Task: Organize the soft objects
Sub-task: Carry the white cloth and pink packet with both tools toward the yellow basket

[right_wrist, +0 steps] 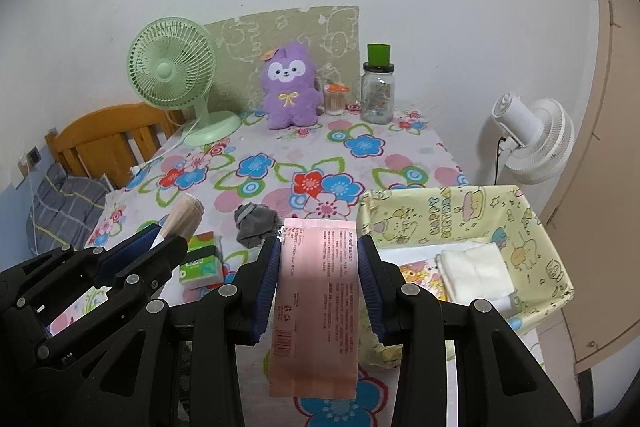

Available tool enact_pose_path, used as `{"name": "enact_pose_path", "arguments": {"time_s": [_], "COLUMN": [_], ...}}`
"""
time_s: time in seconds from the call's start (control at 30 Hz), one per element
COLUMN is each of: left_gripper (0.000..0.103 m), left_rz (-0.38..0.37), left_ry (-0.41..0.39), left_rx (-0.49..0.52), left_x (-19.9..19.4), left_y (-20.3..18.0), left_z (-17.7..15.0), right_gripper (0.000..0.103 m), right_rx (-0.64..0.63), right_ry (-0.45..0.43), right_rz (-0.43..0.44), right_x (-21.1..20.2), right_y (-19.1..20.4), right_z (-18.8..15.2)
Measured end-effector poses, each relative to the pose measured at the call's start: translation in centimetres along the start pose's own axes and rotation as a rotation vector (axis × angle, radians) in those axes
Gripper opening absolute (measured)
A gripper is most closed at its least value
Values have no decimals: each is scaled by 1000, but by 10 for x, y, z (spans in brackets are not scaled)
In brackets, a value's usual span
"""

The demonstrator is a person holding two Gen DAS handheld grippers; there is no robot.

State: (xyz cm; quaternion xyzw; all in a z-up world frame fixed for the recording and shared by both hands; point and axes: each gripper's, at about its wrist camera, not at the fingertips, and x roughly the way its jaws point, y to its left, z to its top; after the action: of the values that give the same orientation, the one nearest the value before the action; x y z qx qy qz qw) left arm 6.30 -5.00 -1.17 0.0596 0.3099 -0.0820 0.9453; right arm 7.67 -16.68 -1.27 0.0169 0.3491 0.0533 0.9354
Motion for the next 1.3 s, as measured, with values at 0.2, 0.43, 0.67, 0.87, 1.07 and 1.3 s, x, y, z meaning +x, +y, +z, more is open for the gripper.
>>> {"name": "enact_pose_path", "arguments": {"time_s": [0.2,0.43,0.67,0.87,1.07,1.3], "left_gripper": [9,9,10,10,10,10], "left_rz": [-11,-35,-54,-76,-100,-135], "left_ry": [-9,-24,-30,-21,-20,0], "left_rx": [12,20,44,59,80,109], "left_x": [1,5,11,19,26,39], "left_y": [-14,-33,-56,-72,-89,-109], "left_z": [8,19,29,34,40,44], "right_gripper": [42,42,42,42,42,42], "right_rx": [10,15,34,53,72,102], "right_ry": [-12,-25,-38,-34,-38,-41], "right_rz": [-12,-37,-57,-77,-95,-119], "right_x": [-4,-9,-12,-10,-9,-7], "right_y": [-15,-36,-61,-79,-98,-120], "right_z": [4,10,16,15,16,18]}}
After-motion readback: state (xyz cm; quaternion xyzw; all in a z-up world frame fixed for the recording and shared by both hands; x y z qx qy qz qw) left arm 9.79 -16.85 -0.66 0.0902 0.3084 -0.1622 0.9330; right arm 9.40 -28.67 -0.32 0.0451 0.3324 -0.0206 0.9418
